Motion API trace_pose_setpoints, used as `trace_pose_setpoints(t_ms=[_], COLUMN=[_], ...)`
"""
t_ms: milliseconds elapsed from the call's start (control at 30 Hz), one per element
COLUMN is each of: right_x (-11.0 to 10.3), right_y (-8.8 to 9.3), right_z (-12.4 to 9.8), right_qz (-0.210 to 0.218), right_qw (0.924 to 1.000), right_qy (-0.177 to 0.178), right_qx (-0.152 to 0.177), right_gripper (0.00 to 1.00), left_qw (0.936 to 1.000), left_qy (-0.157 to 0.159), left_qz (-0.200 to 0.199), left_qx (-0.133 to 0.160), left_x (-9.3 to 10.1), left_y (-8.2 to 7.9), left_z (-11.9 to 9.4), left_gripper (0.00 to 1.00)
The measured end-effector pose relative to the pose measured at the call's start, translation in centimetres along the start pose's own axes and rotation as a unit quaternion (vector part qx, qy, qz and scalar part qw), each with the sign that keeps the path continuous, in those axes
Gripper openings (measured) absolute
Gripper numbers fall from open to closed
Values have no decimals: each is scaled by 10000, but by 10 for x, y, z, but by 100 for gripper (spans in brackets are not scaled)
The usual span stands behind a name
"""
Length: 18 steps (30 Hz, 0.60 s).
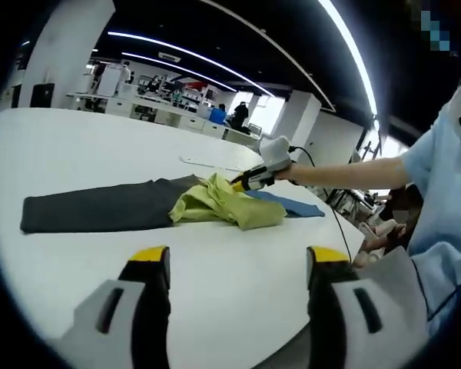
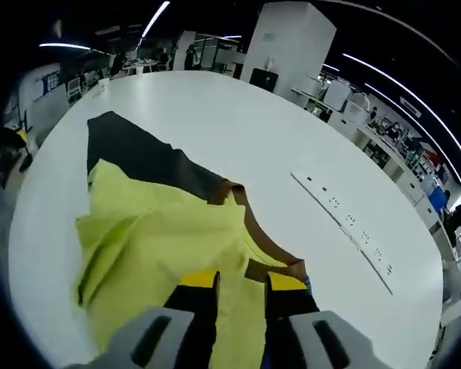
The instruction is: Fold the garment on the visible template until the final outline fits inside the template.
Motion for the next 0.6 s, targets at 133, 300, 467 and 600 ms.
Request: trace_pose_setpoints(t_ms=[133,300,467,600], right_x=[-7,-15,-27,-32], right_y=[3,5,12,22], right_z=[-11,-28,-43,-53], right_qz=[356,675,729,841], right_qw=[9985,9943,9913,9888], right_qy=[-296,-558,-741,-820], right_qx=[283,608,805,918], right_gripper=[35,53,70,84], left_qw=[10000,9999,9996,9993], left_qy=[37,132,238,331], left_qz=[1,52,103,151], left_qx=[4,-14,-95,-111], left_x=[1,4,5,7], left_y=[-1,-3,-4,-9], left_z=[1,6,13,18], left_gripper=[70,71,70,70])
Point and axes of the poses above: the point that each gripper's makers call its tool centre point, and the gripper's own axes: z roughly forward along the fingers, x roughly to its right, y roughly out of its underside, the point moved 1 cm from there along -z, roughly backward along the fingers, and after that the axes turned 13 degrees about -x, right-handed, at the moved point
